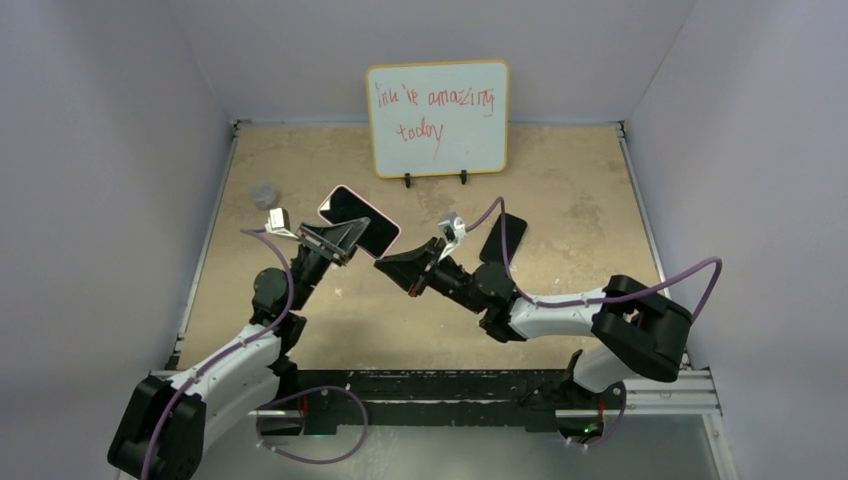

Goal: Take the phone out of the phone case
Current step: Remove the phone case from the phone.

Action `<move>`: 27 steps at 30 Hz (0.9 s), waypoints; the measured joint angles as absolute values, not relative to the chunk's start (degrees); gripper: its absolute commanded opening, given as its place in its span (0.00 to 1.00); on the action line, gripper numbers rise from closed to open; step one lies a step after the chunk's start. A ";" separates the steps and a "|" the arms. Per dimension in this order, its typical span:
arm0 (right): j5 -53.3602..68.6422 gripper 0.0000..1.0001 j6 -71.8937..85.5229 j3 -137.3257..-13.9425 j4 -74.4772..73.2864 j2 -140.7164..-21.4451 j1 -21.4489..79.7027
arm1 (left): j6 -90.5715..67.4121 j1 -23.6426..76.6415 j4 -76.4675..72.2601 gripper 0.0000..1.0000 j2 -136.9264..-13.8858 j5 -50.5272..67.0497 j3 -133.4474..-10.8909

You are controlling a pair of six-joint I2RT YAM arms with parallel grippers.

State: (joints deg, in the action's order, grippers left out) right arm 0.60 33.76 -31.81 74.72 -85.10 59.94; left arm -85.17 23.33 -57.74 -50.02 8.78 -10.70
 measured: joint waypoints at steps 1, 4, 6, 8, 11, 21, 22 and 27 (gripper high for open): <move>0.69 0.00 33.28 -31.81 74.43 -85.08 59.94 | -85.17 23.27 -57.56 0.00 -50.02 8.78 -10.70; 0.30 0.00 32.03 -31.81 71.99 -84.99 59.51 | -86.02 23.31 -57.32 0.00 -50.00 10.76 -10.72; -0.64 0.00 32.05 -31.81 70.04 -84.99 58.24 | -86.41 23.73 -57.25 0.00 -50.02 13.43 -10.72; -0.82 0.00 32.69 -31.81 68.79 -85.01 56.84 | -86.48 23.81 -57.25 0.00 -50.02 15.70 -10.83; -0.51 0.02 33.61 -31.81 68.10 -85.01 54.76 | -86.43 23.81 -57.23 0.00 -50.02 17.72 -10.87; 6.17 0.33 34.26 -29.89 71.09 -85.01 54.06 | -85.91 23.81 -57.36 0.00 -50.39 18.94 -10.90; 7.14 0.35 34.72 -29.26 71.75 -85.01 54.06 | -85.89 23.81 -57.54 0.00 -50.78 18.94 -10.92; 9.91 0.44 37.12 -26.65 75.79 -85.01 54.43 | -85.71 23.81 -58.08 0.00 -52.51 18.90 -10.92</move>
State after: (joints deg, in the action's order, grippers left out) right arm 9.91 37.12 -26.65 75.79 -85.01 54.43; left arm -85.71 23.81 -58.08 -52.51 18.90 -10.92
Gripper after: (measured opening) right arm 0.407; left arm 0.181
